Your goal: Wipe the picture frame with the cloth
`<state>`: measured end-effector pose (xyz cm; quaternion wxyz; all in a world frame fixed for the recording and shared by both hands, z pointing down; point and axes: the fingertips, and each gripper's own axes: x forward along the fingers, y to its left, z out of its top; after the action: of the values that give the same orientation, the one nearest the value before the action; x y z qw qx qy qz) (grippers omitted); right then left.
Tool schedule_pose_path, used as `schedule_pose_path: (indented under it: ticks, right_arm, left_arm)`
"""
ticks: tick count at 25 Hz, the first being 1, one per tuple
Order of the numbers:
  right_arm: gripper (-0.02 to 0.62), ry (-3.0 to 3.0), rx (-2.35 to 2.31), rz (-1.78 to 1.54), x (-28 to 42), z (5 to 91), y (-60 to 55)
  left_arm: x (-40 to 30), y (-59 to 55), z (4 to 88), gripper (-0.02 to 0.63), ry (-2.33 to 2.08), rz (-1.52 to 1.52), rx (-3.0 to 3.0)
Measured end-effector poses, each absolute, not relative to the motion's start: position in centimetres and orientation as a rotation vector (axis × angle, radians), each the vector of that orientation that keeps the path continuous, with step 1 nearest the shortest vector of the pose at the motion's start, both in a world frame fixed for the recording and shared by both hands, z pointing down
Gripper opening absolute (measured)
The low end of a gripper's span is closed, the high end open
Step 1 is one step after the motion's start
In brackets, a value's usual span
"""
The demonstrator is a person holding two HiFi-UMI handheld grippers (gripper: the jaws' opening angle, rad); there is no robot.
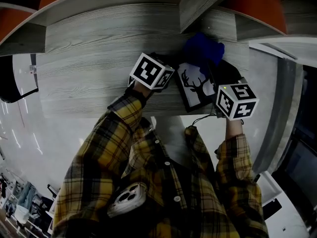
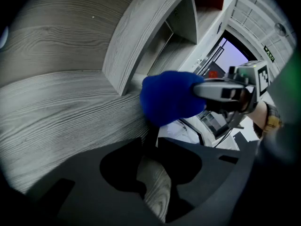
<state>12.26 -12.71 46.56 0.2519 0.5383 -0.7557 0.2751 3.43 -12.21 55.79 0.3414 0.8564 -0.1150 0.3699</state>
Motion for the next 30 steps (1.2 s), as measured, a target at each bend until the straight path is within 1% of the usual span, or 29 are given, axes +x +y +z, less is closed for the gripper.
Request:
schedule_pose_path:
  ticks: [3,5,12,30]
  right_arm:
    - [0.048,-1.921,1.406,0.797,13.4,52.2,-12.9]
    - [0.048,-1.875,1.378,0.803,14.0,54.2,-12.3]
    - [0.048,-1.822,1.303,0.765,14.3,54.5,-9.4]
    - [0.048,-1.638,1.437,1.028,18.0,54.7,5.4]
  left_arm:
    - [3.5,-12.2,55.8,0.110,-0.299,0.962,2.230]
    - [3.5,-12.2,55.7,0.110,-0.297,0.962,2.231]
    - [3.4,-12.2,55.7,0.110,-0.300,0.959,2.233]
    - [3.2,-12.3,55.8,0.110,-0.293,0.957,2.223]
